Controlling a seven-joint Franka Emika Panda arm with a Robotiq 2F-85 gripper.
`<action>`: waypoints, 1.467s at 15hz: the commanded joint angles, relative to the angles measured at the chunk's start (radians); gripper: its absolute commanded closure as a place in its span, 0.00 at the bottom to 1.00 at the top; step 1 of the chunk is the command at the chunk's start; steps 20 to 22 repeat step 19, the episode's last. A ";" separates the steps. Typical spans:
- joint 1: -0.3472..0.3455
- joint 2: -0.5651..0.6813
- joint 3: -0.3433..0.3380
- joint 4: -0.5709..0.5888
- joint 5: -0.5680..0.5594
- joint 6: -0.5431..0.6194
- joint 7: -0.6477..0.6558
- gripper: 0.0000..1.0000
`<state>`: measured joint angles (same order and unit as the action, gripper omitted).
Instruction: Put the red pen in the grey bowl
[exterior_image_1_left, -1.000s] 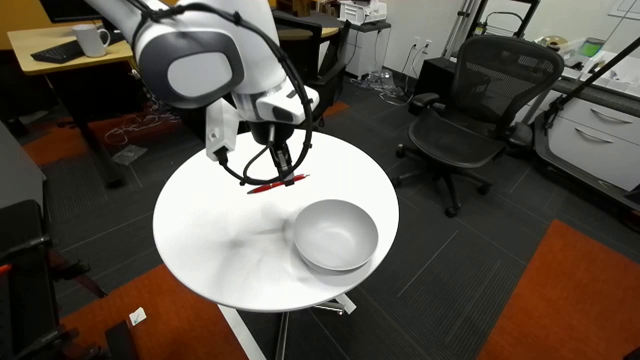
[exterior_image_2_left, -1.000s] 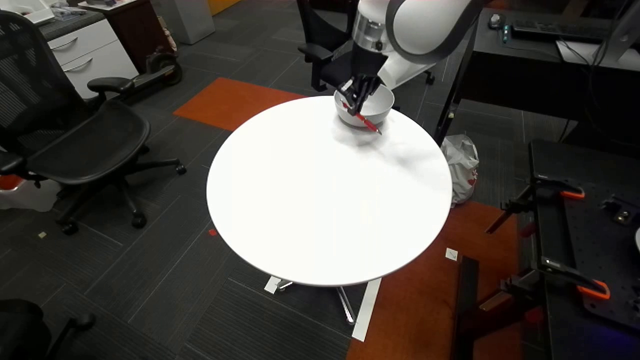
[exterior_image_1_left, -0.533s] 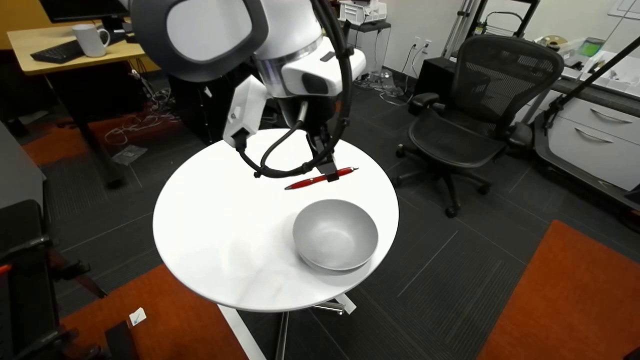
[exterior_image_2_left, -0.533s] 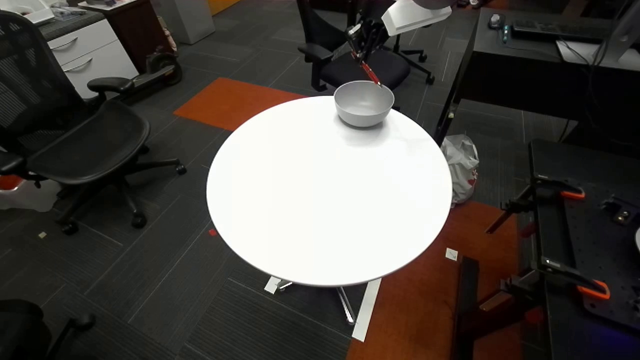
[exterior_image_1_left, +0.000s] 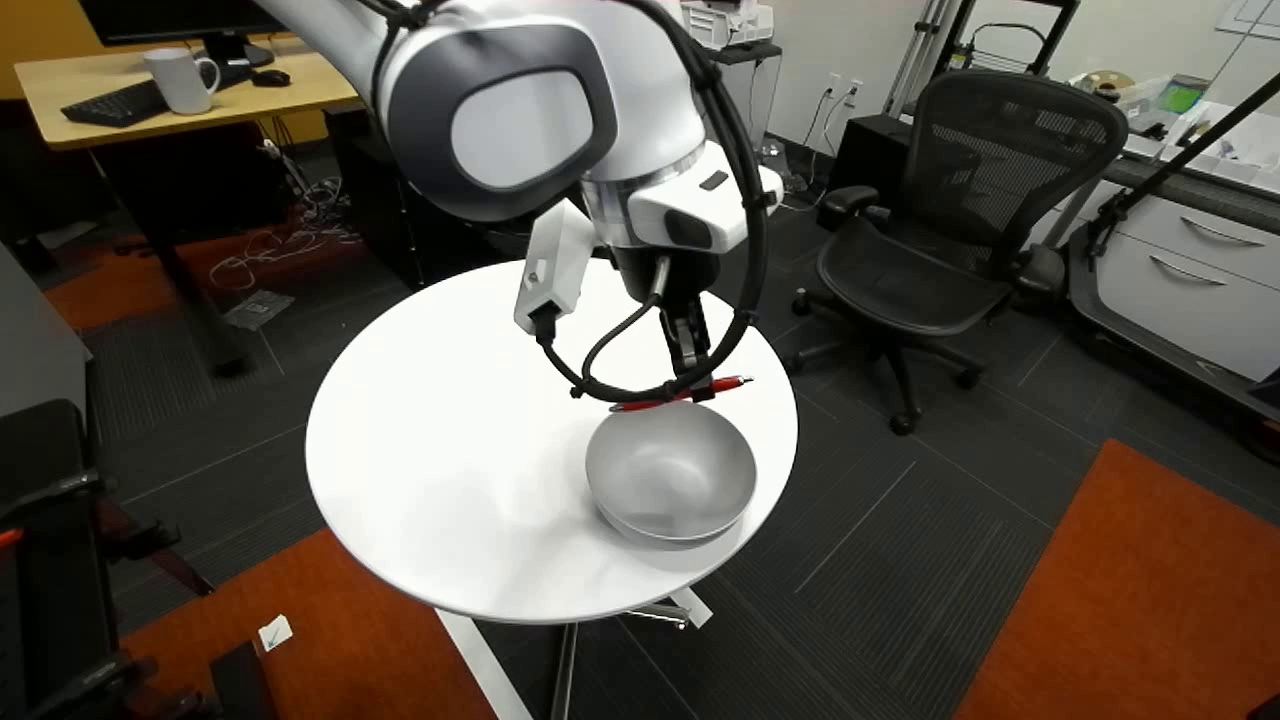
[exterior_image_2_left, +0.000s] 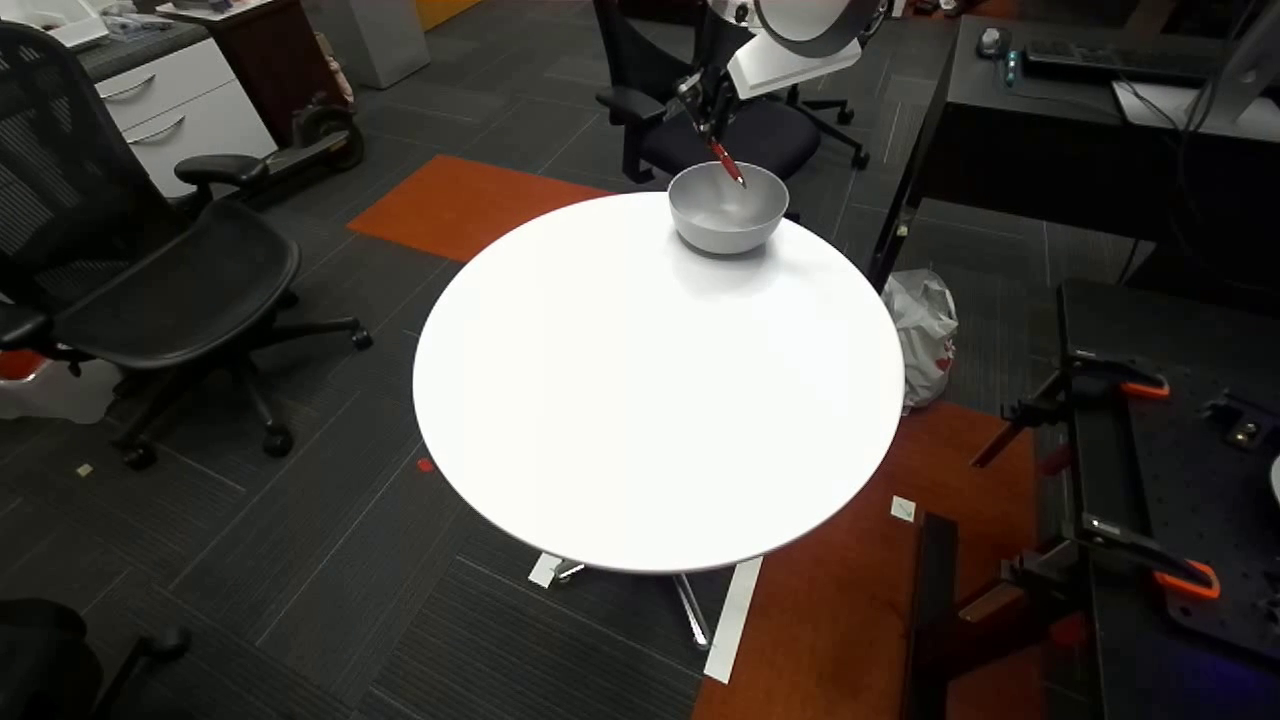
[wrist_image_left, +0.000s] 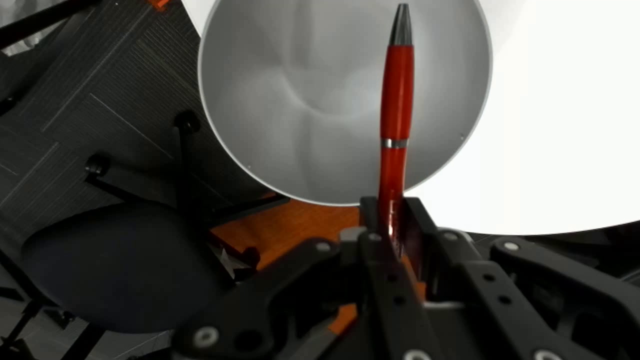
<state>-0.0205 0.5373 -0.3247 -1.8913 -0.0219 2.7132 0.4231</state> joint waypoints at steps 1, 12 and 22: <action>-0.018 0.059 0.012 0.082 0.021 -0.068 0.023 0.96; -0.031 0.088 0.021 0.141 0.040 -0.138 0.022 0.00; -0.033 0.084 0.024 0.119 0.028 -0.113 0.004 0.00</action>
